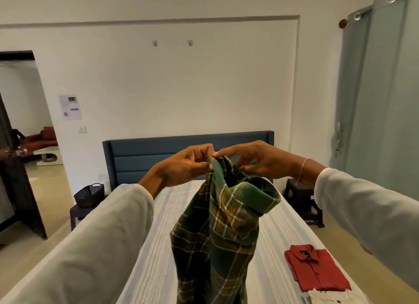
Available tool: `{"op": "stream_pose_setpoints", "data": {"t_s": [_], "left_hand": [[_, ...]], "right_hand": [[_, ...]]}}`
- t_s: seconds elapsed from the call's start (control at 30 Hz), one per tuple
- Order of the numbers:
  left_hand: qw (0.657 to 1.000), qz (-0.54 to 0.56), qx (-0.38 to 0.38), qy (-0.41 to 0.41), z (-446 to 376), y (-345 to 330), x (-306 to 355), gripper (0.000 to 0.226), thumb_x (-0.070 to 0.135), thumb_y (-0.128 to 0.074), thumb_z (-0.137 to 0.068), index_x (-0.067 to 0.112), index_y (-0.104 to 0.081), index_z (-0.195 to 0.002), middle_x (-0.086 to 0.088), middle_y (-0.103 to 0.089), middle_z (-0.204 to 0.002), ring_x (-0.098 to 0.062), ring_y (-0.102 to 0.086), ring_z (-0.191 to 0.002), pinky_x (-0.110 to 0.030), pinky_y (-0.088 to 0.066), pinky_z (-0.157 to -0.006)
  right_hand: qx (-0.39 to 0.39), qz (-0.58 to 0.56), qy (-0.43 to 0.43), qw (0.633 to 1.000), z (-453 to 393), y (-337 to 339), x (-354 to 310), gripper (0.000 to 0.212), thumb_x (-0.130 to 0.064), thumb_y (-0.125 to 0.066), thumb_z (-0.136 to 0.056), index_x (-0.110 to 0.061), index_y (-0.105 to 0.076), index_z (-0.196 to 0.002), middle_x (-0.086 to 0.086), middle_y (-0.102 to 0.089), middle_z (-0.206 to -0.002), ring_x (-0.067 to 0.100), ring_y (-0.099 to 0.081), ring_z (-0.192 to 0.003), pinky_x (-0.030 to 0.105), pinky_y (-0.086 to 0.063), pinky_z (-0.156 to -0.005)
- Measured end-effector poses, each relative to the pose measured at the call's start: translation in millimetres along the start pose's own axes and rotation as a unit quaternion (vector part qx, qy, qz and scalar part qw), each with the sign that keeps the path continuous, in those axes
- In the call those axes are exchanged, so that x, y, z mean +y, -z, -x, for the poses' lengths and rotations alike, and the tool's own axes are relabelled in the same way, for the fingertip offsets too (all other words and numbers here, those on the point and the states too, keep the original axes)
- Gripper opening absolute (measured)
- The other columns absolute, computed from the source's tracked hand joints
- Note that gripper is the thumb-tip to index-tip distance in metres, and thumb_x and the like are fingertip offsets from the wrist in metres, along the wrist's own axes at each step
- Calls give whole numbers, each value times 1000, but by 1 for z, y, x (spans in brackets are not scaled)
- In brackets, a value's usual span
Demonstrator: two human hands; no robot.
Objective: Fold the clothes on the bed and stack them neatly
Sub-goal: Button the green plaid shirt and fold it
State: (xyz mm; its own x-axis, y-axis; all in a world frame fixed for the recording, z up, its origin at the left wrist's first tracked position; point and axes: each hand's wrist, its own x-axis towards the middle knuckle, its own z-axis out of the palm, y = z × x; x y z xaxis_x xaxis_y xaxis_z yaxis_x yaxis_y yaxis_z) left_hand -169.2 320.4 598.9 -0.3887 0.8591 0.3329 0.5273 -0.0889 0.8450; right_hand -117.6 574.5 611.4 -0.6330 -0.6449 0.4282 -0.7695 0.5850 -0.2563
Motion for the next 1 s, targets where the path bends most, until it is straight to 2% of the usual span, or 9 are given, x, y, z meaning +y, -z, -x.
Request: {"op": "stream_pose_setpoints", "data": {"t_s": [0.13, 0.33, 0.4, 0.47, 0.6, 0.67, 0.73, 0.87, 1.0], "left_hand": [[999, 32, -27, 25, -2, 0, -3, 12, -4, -45, -101, 4, -52, -97, -13, -60, -91, -23, -60, -86, -33, -53, -82], [999, 20, 5, 49, 4, 10, -12, 7, -1, -49, -102, 1, -56, -100, -33, -61, -120, -47, -60, -113, -48, -51, -98], [997, -6, 44, 68, 10, 19, -10, 4, 0, -53, -100, -1, -57, -100, -31, -63, -122, -42, -63, -114, -44, -54, -95], [990, -6, 114, 84, 19, 30, -12, 5, 0, -53, -99, -2, -58, -99, -22, -68, -107, -34, -67, -99, -38, -57, -86], [957, -35, 256, 133, 32, 53, -24, 20, 7, -41, -106, 4, -57, -94, -16, -58, -83, -26, -54, -75, -33, -48, -66], [927, -78, 335, 152, 33, 60, -27, 26, 15, -42, -106, 12, -59, -86, -12, -53, -78, -23, -48, -72, -32, -40, -63], [889, -145, 402, 164, 37, 63, -23, 25, 23, -48, -105, 16, -59, -84, -8, -57, -79, -20, -51, -75, -29, -42, -65], [859, -236, 438, 118, 58, 74, -9, 19, 35, -57, -101, 17, -64, -96, -7, -66, -89, -20, -62, -80, -27, -48, -69], [852, -272, 436, 100, 77, 88, -2, 14, 29, -62, -98, 16, -67, -96, -10, -69, -89, -21, -63, -82, -30, -48, -72]], "right_hand": [[83, 91, 110, 986, -8, -6, 1, 37, -32, -68, -92, -21, -67, -127, 5, -67, -110, 16, -68, -90, 32, -61, -74], [91, 192, 158, 964, -7, -10, 5, 21, -35, -69, -91, -20, -79, -101, 2, -62, -113, 13, -53, -104, 27, -52, -80], [77, 169, 124, 975, -7, -9, 8, 22, -38, -68, -91, -19, -78, -95, -2, -64, -119, 14, -53, -115, 28, -50, -91], [78, 100, 57, 990, -5, -5, 14, 22, -38, -66, -89, -17, -73, -90, -5, -70, -116, 13, -60, -117, 30, -51, -98], [112, 9, -76, 991, 9, 9, 37, 15, -23, -70, -93, -15, -59, -87, 2, -67, -80, 22, -63, -72, 44, -57, -67], [126, -20, -114, 985, 16, 16, 48, 13, -19, -67, -95, -9, -58, -95, 10, -66, -82, 32, -64, -74, 45, -57, -68], [134, -23, -138, 981, 23, 24, 56, 13, -19, -65, -96, -10, -56, -100, 13, -66, -87, 29, -63, -77, 43, -58, -69], [143, 1, -177, 974, 42, 42, 72, 13, -34, -64, -92, -24, -61, -100, 1, -67, -91, 17, -66, -85, 24, -57, -69], [31, 59, -249, 966, 62, 60, 87, 10, -32, -65, -94, -30, -74, -89, -13, -70, -77, 5, -67, -79, 23, -57, -73]]}}
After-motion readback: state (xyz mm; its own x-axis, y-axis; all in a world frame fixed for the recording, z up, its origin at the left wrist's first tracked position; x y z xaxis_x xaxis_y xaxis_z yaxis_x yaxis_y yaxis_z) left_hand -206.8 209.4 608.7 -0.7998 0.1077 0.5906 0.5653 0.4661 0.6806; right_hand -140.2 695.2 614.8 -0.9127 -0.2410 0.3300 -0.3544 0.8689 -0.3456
